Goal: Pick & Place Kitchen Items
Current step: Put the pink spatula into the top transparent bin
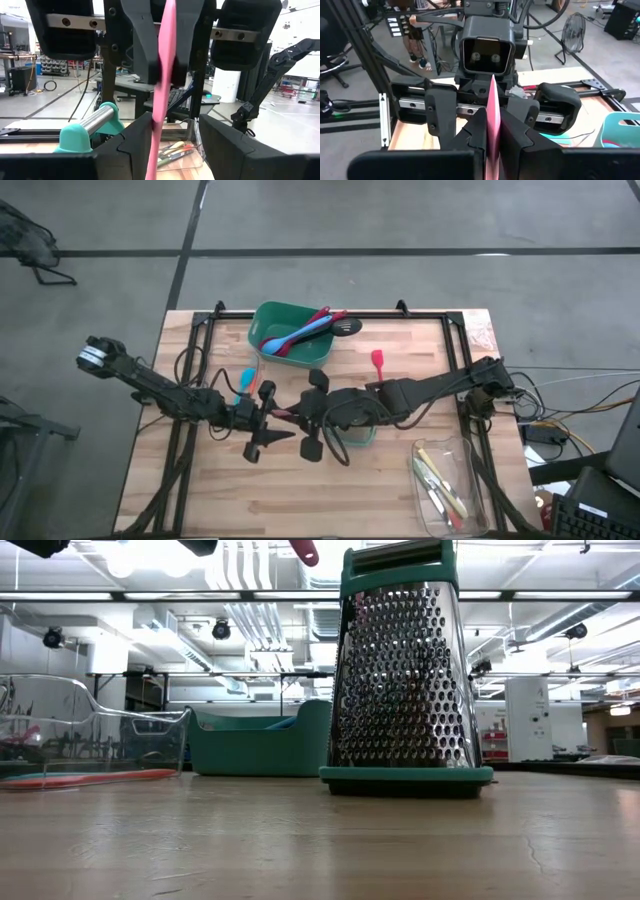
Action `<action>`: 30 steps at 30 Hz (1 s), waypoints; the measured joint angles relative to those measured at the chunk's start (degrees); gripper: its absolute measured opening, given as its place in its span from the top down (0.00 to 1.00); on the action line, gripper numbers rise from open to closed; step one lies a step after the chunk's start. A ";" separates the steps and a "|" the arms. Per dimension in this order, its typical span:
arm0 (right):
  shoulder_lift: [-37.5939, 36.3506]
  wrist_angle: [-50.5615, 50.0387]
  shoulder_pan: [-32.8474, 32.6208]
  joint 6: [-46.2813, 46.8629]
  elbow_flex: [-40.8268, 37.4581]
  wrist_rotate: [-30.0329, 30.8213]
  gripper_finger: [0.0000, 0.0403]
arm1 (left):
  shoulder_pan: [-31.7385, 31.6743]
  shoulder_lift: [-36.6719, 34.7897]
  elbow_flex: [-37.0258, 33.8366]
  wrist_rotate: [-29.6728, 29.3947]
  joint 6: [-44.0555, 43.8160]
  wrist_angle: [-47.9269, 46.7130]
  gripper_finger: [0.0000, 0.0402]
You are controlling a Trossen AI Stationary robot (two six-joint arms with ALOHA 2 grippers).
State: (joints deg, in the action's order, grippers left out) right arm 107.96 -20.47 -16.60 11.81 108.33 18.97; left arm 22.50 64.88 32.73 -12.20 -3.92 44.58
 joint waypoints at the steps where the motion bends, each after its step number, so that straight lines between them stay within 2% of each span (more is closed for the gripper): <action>1: -0.01 0.21 0.01 0.11 -0.15 0.01 0.95 | 0.00 0.00 0.00 0.00 -0.24 0.00 0.58; 6: -0.07 2.61 0.11 0.84 -2.19 -0.01 0.95 | 0.02 0.00 0.00 0.14 -0.81 -0.05 0.59; 9: -0.07 3.23 0.11 1.03 -2.93 0.01 0.95 | 0.00 0.00 0.00 0.08 -1.17 -0.37 0.64; 17: 0.11 3.29 0.07 1.38 -3.21 -0.16 0.95 | -0.02 0.00 -0.05 -0.31 -0.68 -1.12 0.94; 22: 0.13 1.82 0.07 2.22 -3.19 -2.80 0.92 | 0.00 0.00 -0.15 0.00 -1.51 -2.09 0.94; 26: -0.45 -5.42 0.05 3.41 -1.08 -6.98 0.82 | 0.08 -1.75 0.25 0.82 -5.64 -6.44 0.94; 30: -2.55 -11.76 -0.56 3.16 0.67 -7.44 0.71 | 0.07 -5.78 1.22 0.61 -10.43 -15.81 0.94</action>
State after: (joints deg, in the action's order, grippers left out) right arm 105.41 -32.24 -17.16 14.97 109.01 11.53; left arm 22.57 59.10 33.95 -11.60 -14.35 28.77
